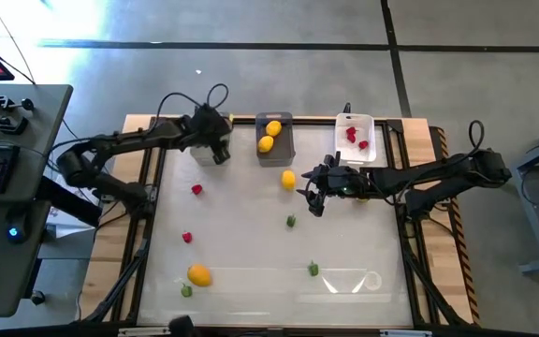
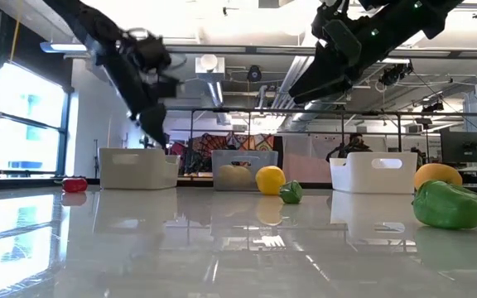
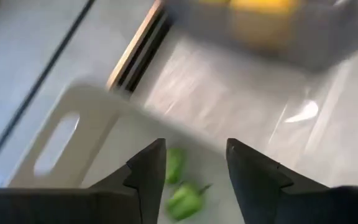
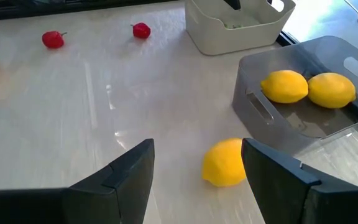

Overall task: Sort produce into baskets
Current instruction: Put the bottom left green bell pepper into the gray bin

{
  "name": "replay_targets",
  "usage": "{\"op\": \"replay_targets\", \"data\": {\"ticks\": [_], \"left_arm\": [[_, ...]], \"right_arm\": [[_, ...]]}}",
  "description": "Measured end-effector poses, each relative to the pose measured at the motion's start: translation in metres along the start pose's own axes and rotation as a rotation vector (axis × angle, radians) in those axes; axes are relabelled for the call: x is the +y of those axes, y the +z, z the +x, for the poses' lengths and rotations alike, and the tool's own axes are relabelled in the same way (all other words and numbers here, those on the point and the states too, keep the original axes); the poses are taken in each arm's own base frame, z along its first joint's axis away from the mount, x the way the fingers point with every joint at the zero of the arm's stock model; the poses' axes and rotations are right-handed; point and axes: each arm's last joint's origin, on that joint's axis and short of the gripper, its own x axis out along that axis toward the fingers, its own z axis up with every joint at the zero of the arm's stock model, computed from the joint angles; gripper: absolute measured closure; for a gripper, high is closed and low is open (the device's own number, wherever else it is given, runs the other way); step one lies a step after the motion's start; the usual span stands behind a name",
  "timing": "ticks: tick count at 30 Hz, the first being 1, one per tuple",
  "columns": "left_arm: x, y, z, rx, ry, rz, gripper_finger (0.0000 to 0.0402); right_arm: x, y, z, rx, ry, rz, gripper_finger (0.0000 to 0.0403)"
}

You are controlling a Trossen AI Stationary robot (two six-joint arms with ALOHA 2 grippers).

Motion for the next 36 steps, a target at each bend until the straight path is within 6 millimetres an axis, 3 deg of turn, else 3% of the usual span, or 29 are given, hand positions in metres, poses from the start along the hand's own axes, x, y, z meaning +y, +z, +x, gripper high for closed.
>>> {"op": "replay_targets", "data": {"ticks": [5,9,15,21,30,36], "left_arm": [[-0.034,0.016,-0.04,-0.158,-0.068,0.103,0.0271],[-0.071,0.015,-0.075,-0.235,-0.178,0.23,0.0285],[-0.126,-0.007,-0.117,-0.202,-0.384,0.395,0.0313],[-0.168,-0.045,-0.143,-0.009,-0.524,0.485,0.0339],[-0.193,-0.086,-0.172,0.231,-0.538,0.288,0.0359],[-0.201,-0.1,-0.182,0.294,-0.582,0.325,0.0348]], "right_arm": [[0.0,0.0,0.0,0.004,-0.001,-0.002,0.0169],[0.0,-0.001,0.0,0.011,-0.002,-0.004,0.0169],[0.0,-0.002,0.0,0.02,-0.003,-0.007,0.0169],[0.0,-0.002,0.0,0.019,-0.003,-0.007,0.0169],[0.0,-0.002,0.0,0.019,-0.003,-0.006,0.0169],[0.0,-0.002,0.0,0.021,-0.003,-0.007,0.0169]]}}
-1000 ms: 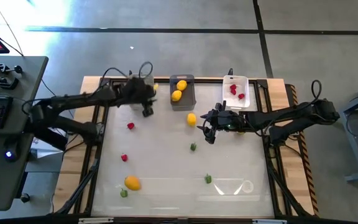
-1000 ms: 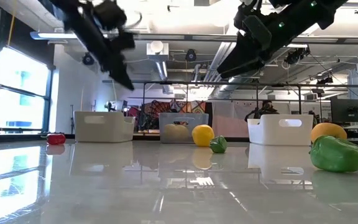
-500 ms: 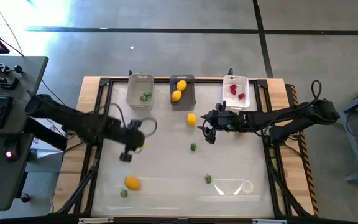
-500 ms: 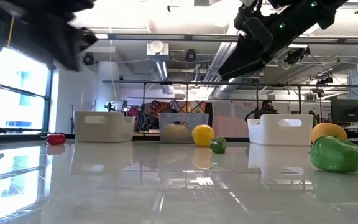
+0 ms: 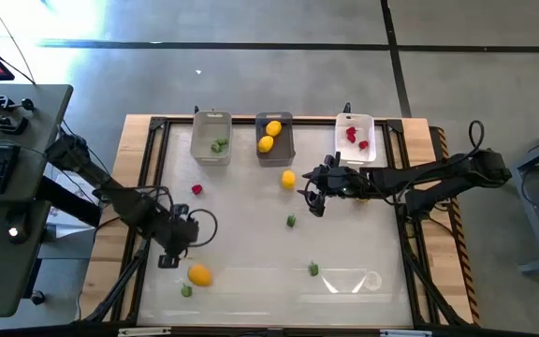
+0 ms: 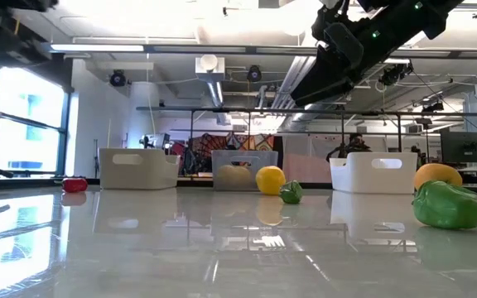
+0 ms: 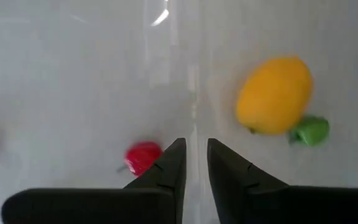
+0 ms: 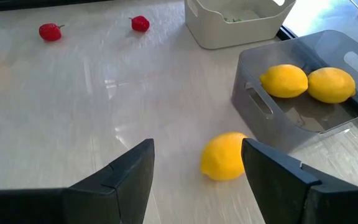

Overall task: Sort produce into baskets
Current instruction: Put the bottom left green bell pepper into the gray bin

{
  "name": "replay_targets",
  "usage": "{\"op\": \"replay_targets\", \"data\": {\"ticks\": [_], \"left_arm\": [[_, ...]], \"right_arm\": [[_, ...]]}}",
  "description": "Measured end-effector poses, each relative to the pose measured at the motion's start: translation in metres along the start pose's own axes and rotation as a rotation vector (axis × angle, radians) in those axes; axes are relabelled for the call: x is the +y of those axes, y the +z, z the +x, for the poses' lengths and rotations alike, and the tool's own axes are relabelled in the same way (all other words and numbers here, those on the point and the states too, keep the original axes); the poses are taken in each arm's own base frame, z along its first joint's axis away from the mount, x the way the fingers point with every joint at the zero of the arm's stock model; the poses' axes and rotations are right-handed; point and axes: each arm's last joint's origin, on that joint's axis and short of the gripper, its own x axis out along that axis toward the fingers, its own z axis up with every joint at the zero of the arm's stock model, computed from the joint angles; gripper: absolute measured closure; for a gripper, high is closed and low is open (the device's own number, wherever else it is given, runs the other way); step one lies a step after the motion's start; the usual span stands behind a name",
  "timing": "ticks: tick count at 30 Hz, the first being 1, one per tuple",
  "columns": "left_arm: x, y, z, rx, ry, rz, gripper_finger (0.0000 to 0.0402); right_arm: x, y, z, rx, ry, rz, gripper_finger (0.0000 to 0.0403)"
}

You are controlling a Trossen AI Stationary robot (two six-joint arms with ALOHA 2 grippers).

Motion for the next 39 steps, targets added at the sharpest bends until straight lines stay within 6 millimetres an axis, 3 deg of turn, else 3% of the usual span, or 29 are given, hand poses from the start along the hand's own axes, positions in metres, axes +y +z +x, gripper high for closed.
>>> {"op": "replay_targets", "data": {"ticks": [6,13,19,25,29,39], "left_arm": [[-0.016,-0.003,0.016,0.108,-0.042,0.073,0.0303],[-0.052,-0.002,0.043,0.098,-0.116,0.176,0.0251],[-0.074,-0.019,0.053,0.103,-0.069,0.263,0.0247],[-0.096,-0.03,0.047,0.037,-0.038,0.295,0.0247],[-0.116,-0.031,0.048,-0.014,0.009,0.444,0.0247],[-0.147,-0.03,0.071,0.076,0.171,0.79,0.0247]], "right_arm": [[0.0,0.0,0.0,0.0,0.0,0.0,0.0169],[0.0,0.0,0.0,0.001,0.0,0.0,0.0169],[0.0,0.0,0.0,0.001,0.0,-0.005,0.0169],[0.0,0.0,0.0,0.001,0.0,-0.017,0.0169],[0.0,0.0,0.0,0.001,-0.001,-0.018,0.0169],[0.0,0.0,0.0,0.001,0.0,0.034,0.0169]]}}
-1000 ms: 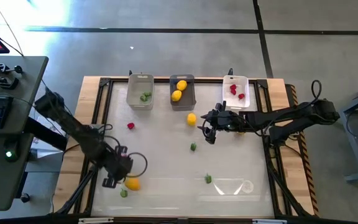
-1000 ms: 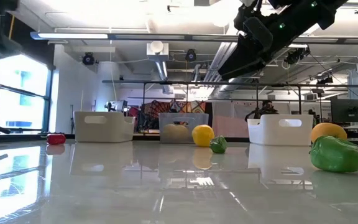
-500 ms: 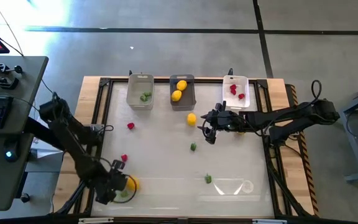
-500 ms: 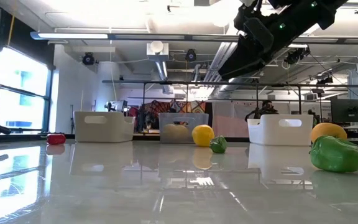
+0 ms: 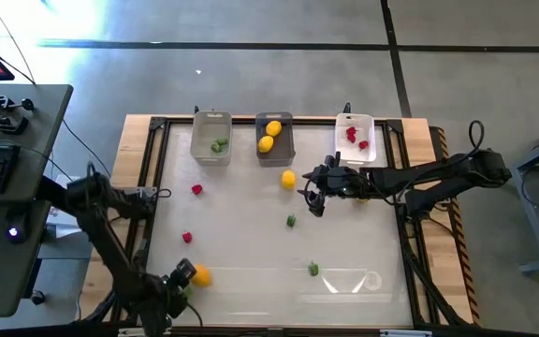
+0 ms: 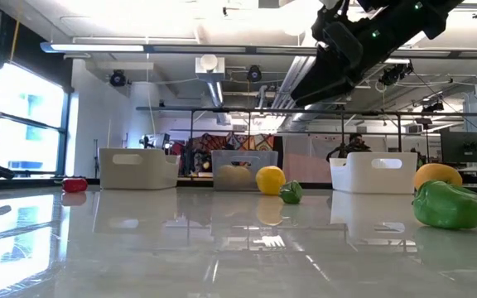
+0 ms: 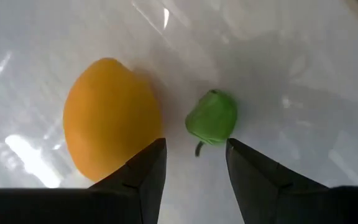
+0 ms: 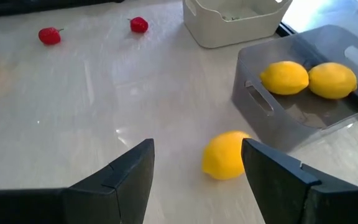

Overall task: Sort produce into baskets
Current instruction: Put the bottom left green bell pepper into the gray bin

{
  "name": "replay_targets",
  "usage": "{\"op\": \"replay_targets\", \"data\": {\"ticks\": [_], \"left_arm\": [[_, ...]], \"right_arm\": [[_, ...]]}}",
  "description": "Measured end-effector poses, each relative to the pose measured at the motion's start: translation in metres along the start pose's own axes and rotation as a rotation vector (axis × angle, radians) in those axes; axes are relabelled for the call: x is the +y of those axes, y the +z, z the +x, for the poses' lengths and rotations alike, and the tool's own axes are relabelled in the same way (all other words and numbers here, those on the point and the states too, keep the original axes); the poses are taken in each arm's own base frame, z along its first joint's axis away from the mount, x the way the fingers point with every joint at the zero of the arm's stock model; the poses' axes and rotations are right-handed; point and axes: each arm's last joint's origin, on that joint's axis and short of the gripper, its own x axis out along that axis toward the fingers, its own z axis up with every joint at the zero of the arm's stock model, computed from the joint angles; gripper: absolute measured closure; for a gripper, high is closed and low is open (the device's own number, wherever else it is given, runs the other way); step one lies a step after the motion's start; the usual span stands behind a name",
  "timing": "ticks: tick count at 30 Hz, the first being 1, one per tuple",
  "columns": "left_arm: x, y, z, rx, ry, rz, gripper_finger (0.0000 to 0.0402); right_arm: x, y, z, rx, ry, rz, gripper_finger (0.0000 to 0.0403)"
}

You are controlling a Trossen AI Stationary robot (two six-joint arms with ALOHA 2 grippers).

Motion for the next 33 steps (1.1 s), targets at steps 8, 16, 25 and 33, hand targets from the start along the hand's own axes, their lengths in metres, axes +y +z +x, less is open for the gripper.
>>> {"op": "replay_targets", "data": {"ticks": [8,16,25,33], "left_arm": [[-0.011,0.0,0.006,0.019,0.012,0.065,0.0247],[-0.016,0.008,0.015,-0.039,0.032,0.091,0.0248],[-0.014,0.009,0.021,-0.014,0.027,0.054,0.0276],[-0.012,0.008,0.021,0.008,-0.009,-0.012,0.0356]], "right_arm": [[0.005,-0.001,-0.001,0.003,0.016,0.043,0.0169],[0.007,-0.001,-0.002,0.003,0.023,0.054,0.0169],[0.007,-0.002,-0.002,0.003,0.023,0.028,0.0169],[0.007,-0.002,-0.002,0.003,0.023,0.021,0.0169]]}}
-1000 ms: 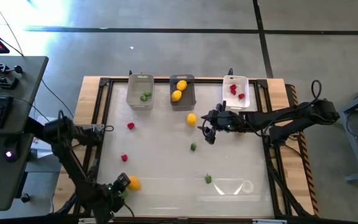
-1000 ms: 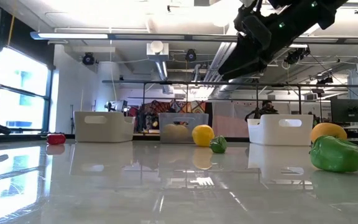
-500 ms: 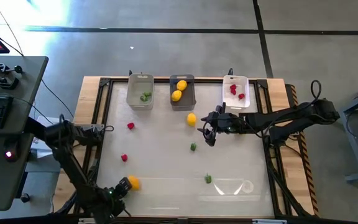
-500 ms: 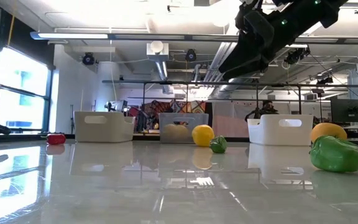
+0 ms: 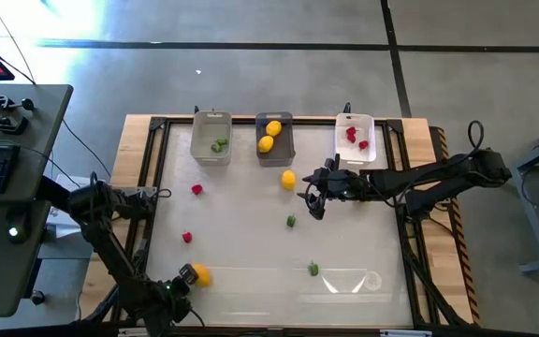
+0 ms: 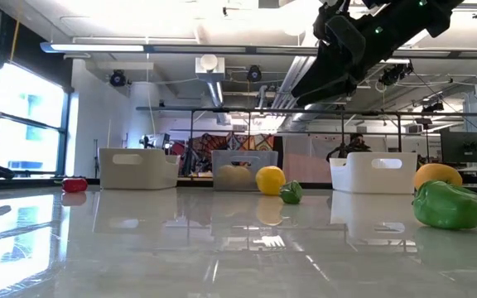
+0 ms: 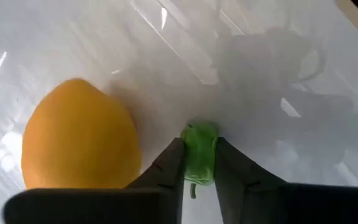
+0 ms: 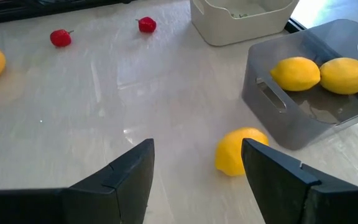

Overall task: Sort produce into baskets
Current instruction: Put the bottom left green bell pepper into the gray bin

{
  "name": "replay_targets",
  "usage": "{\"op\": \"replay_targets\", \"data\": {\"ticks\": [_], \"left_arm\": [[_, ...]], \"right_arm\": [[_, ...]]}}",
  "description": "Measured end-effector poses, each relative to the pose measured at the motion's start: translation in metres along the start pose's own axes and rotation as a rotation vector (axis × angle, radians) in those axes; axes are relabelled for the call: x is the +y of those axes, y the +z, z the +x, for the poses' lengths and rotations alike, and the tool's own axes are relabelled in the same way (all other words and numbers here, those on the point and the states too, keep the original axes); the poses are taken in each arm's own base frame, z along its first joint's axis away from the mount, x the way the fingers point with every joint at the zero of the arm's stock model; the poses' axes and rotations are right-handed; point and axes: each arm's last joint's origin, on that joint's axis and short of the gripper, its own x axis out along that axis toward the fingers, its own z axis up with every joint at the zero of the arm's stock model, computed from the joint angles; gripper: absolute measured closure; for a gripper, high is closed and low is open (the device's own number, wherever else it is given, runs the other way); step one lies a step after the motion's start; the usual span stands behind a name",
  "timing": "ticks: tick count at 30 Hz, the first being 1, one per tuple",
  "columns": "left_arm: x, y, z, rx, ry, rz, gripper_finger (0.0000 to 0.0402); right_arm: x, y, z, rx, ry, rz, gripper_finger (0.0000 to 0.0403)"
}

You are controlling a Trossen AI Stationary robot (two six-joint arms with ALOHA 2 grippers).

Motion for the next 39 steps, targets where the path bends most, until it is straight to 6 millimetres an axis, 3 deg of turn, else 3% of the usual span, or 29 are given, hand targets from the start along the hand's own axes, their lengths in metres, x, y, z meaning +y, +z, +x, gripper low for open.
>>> {"op": "replay_targets", "data": {"ticks": [7,13,18,22,39], "left_arm": [[0.003,-0.009,-0.007,0.102,-0.015,-0.196,0.0369],[0.03,-0.019,-0.031,0.207,0.055,-0.371,0.037],[0.082,-0.029,-0.048,0.141,0.173,-0.552,0.0371],[0.132,-0.051,-0.06,0.069,0.249,-0.722,0.0371],[0.31,-0.207,-0.054,-0.077,0.499,-1.222,0.0371]], "right_arm": [[0.0,0.0,0.0,0.0,0.0,-0.003,0.0169],[0.0,0.0,0.0,0.004,-0.001,-0.046,0.0169],[0.0,-0.001,0.0,0.008,-0.002,-0.11,0.0169],[-0.001,-0.002,0.0,0.021,-0.004,-0.141,0.0169],[-0.001,-0.005,0.0,0.056,-0.009,-0.156,0.0169]]}}
